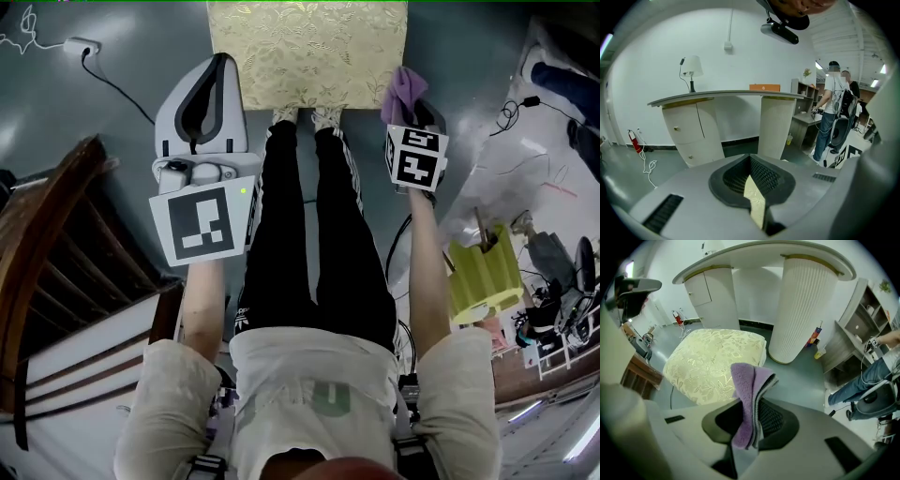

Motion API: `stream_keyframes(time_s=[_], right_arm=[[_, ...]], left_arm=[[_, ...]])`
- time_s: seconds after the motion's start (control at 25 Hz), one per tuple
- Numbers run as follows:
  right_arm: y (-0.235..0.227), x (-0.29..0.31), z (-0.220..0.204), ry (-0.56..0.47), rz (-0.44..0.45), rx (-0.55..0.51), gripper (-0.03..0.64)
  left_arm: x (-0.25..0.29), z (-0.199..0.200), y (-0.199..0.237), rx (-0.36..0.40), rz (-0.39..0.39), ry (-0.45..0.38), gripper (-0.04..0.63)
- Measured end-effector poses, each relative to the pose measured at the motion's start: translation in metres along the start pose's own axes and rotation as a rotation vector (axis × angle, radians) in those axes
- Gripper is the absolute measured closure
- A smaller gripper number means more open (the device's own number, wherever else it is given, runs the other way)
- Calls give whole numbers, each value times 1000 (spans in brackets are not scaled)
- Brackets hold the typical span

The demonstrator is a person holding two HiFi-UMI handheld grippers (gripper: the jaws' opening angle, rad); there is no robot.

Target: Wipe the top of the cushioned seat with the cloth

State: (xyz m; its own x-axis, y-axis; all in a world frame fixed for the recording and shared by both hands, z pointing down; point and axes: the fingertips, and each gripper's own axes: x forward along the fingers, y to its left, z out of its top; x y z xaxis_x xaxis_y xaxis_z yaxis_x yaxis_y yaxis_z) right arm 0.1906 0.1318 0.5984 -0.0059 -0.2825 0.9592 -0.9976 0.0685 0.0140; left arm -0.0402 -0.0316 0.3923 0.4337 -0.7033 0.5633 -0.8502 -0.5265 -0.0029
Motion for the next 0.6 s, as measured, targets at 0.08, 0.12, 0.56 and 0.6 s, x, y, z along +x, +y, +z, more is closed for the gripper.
stream_keyframes(time_s=[0.08,0.12,0.56,0.6], right_arm=[[-1,-1,0,8,-17,-14,528],[-1,-1,0,12,-25,-15,528],[-20,10,-10,57,-81,33,528],[-19,10,-10,57,-79,34,528]], left_arm=[[-2,-1,1,-5,9,1,589],[-3,-1,2,-6,12,2,589],[-1,-2,-6,-9,18,1,589],[-1,-2,-8,-9,16,0,589]])
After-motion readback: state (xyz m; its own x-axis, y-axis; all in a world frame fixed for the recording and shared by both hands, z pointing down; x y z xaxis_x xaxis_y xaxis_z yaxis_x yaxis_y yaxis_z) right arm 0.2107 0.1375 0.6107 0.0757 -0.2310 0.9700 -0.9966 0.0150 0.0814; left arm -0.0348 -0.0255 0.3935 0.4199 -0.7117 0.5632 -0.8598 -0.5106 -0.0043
